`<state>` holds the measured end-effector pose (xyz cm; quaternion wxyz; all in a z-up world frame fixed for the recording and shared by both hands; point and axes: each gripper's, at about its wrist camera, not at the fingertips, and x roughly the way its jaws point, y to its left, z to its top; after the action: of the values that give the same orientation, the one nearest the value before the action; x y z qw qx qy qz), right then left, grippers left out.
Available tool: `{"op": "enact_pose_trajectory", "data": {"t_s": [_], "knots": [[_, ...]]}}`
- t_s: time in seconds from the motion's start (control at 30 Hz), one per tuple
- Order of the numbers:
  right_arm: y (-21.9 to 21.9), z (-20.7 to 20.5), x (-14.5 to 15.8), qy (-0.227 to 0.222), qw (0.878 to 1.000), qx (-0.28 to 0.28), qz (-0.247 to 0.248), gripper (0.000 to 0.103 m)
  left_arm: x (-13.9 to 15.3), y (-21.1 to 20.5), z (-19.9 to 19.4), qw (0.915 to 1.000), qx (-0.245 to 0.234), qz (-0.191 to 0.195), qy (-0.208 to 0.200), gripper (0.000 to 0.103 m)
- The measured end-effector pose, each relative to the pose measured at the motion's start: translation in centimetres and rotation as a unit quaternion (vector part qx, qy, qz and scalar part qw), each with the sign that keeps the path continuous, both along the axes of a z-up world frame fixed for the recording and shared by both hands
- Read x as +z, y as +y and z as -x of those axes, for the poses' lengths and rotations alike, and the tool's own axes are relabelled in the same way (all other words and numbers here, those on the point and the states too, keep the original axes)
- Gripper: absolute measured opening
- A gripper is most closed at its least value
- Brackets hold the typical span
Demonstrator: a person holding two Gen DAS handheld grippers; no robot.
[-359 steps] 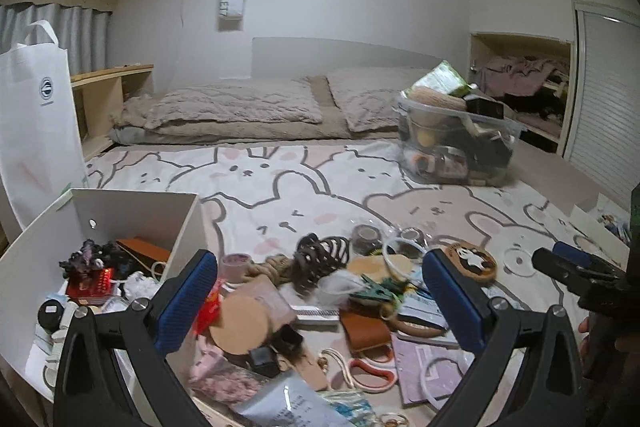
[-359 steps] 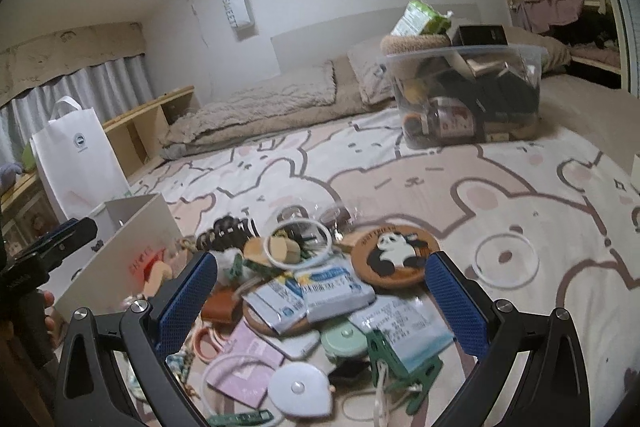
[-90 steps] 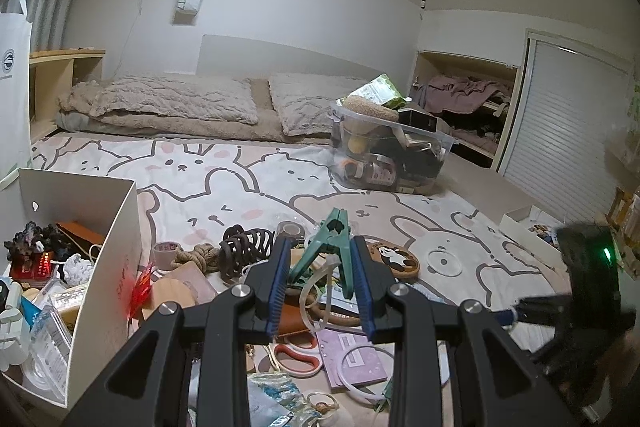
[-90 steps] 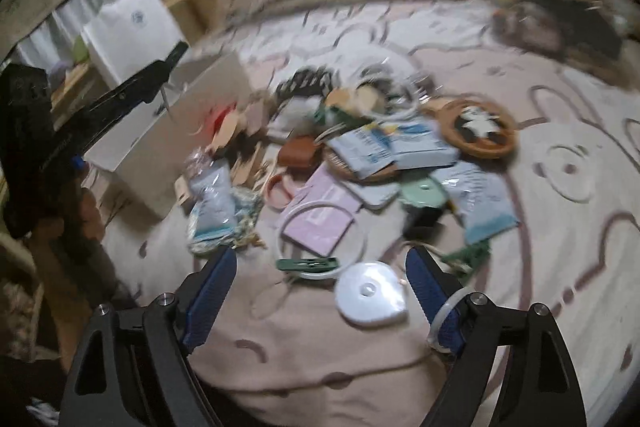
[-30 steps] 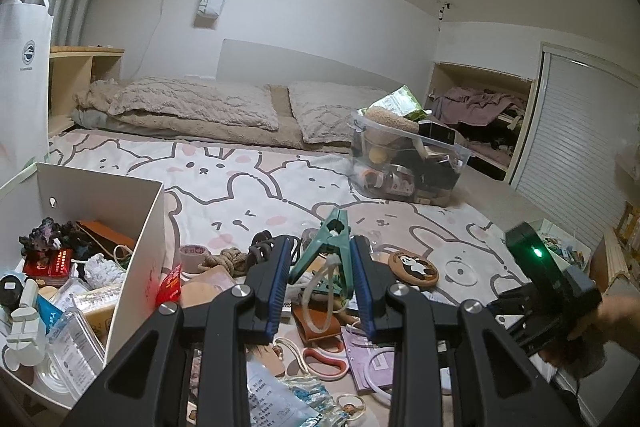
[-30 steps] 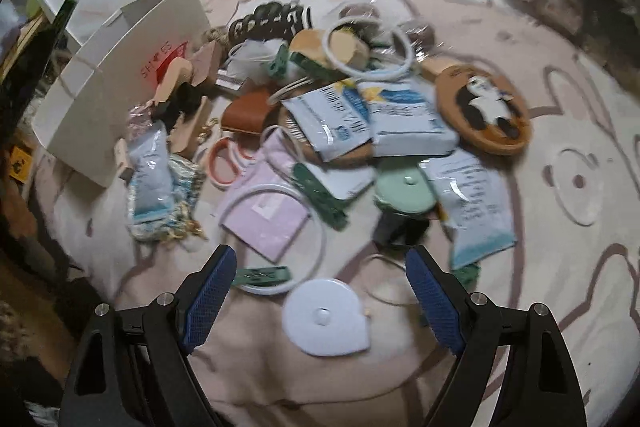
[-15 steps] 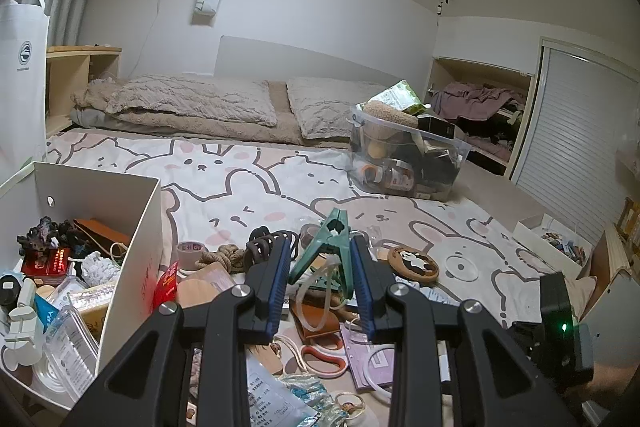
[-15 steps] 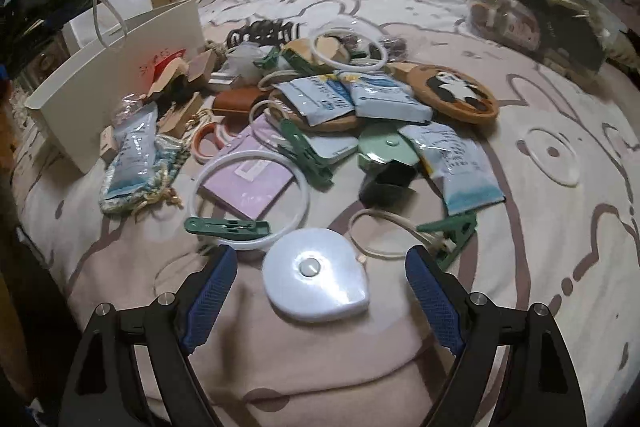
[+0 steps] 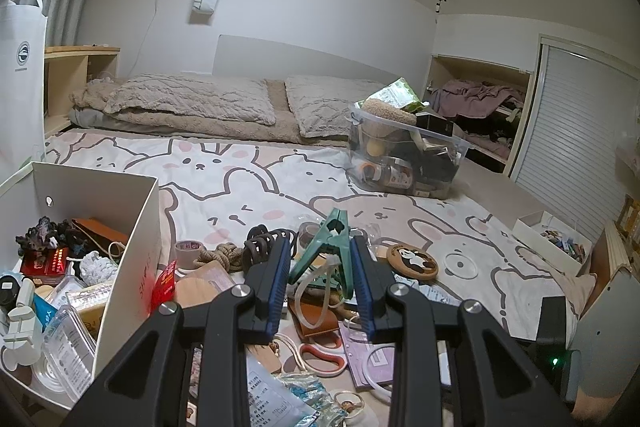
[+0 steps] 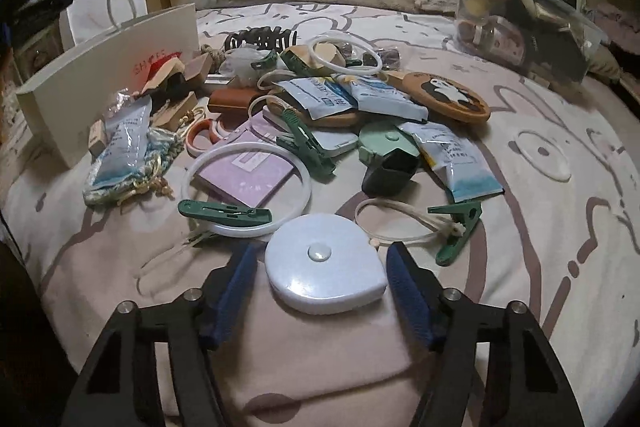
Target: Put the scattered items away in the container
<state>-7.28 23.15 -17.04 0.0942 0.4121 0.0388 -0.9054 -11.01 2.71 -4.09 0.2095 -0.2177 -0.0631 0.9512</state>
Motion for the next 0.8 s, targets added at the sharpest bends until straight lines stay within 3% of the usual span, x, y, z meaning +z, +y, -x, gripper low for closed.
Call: {"op": "enact_pose_trajectory", "data": {"t_s": [0.03,0.47,0.8], "knots": [[-0.1,0.0,-0.1,0.001,1.0,0.0,-0.004,0.058,0.0,0.0,0.0,1.0,0.001,0.0,0.0,0.03],[0.6,-0.3,1.4,0.028,0.999,-0.024,0.022,0.057,0.0,-0.7,-0.3,1.0,0.009,0.002,0.001,0.03],[0.7,1.3,5.9,0.082,0.994,-0.032,0.071,0.057,0.3,-1.4,-0.3,0.9995,0.027,0.016,0.01,0.03]]}}
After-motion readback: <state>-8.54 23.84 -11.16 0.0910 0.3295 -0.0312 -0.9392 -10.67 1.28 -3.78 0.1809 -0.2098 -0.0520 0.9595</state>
